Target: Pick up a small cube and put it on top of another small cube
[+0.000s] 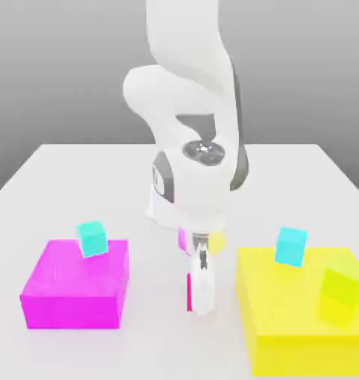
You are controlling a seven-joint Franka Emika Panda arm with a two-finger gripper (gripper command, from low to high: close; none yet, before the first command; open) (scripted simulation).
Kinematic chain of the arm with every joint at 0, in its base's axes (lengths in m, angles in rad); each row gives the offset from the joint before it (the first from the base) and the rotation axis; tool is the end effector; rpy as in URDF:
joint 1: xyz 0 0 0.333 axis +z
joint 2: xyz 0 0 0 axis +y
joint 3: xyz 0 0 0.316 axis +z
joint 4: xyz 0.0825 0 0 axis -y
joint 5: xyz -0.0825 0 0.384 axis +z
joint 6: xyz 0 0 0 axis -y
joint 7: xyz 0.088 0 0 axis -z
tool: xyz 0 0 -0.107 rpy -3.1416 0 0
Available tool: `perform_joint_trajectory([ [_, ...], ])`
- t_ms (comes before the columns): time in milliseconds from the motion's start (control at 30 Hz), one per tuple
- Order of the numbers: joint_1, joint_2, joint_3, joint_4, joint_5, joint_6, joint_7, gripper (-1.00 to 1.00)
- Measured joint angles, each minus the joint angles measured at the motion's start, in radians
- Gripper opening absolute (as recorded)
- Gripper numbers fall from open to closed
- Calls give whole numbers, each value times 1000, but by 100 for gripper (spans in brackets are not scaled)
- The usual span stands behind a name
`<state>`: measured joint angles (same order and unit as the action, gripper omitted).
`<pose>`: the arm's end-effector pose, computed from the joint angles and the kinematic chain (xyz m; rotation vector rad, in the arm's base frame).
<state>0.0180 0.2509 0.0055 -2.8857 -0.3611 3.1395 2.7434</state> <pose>0.3246 0.0389 0.1283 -1.1970 2.9013 -0.0008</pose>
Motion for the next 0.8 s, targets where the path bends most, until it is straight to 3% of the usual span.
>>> perform_joint_trajectory([
  [167, 4, 2, -4, 0, 2, 3, -1, -100],
  [300, -62, -47, 64, 1, 36, -39, -39, -100],
  [567, -174, -161, 219, -14, 216, -132, -179, -100],
  [800, -159, -254, 254, -39, 366, -203, -277, -100],
])
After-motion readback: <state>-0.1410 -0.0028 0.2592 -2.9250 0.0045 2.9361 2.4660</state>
